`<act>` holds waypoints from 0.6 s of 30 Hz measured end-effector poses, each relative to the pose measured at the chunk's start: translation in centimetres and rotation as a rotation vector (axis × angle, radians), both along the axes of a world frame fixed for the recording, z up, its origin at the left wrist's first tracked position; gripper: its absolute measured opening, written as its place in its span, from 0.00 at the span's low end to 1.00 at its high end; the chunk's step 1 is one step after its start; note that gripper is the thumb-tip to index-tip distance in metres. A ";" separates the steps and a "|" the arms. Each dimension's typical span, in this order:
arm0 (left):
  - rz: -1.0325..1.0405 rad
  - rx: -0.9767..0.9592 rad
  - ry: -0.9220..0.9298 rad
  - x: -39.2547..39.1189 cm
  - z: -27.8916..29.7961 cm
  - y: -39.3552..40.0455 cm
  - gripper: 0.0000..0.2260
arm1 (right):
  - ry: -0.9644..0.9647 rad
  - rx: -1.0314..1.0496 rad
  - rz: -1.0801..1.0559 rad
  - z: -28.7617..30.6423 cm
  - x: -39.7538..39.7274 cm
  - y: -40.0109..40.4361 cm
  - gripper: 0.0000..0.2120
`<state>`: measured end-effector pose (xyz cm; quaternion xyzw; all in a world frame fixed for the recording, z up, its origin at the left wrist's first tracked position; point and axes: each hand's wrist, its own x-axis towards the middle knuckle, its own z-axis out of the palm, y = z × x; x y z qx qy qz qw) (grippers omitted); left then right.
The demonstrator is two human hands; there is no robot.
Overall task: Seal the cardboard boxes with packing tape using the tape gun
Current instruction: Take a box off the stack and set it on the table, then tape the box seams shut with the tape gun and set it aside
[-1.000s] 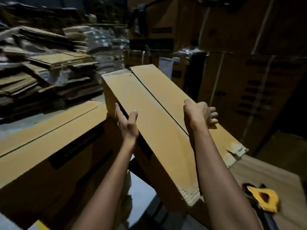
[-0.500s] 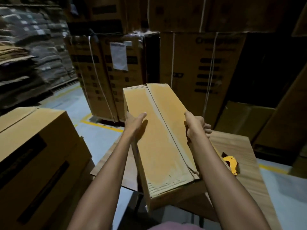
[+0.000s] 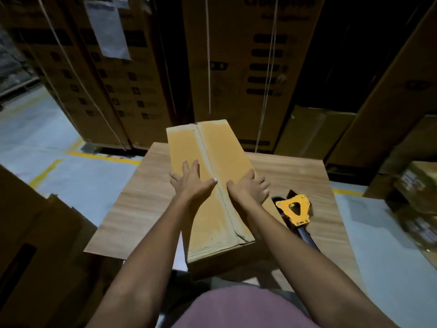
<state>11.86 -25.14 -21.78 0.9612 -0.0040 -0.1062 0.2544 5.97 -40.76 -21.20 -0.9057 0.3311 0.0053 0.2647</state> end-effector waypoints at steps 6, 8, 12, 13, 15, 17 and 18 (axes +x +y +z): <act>-0.175 0.029 -0.063 3.5 -0.7 0.1 0.45 | -0.004 -0.040 -0.032 -0.6 0.7 -0.6 0.42; -0.258 0.057 -0.089 4.0 -0.9 -0.7 0.43 | -0.009 -0.068 -0.102 -0.7 0.4 -0.8 0.41; -0.390 0.133 -0.139 3.4 -1.4 -2.5 0.39 | -0.010 -0.122 -0.172 -1.3 -0.9 -1.5 0.42; -0.424 0.157 -0.182 3.2 -1.6 -2.7 0.38 | -0.009 -0.143 -0.159 -1.3 -1.2 -1.6 0.42; -0.522 0.201 -0.299 3.1 -1.9 -2.7 0.36 | 0.007 -0.173 -0.120 -1.4 -1.5 -1.6 0.41; -0.624 0.231 -0.354 3.2 -2.0 -2.6 0.33 | 0.014 -0.147 -0.109 -1.4 -1.4 -1.8 0.39; -0.659 0.248 -0.347 3.3 -2.1 -2.5 0.32 | -0.017 -0.098 -0.131 -1.3 -1.4 -2.1 0.37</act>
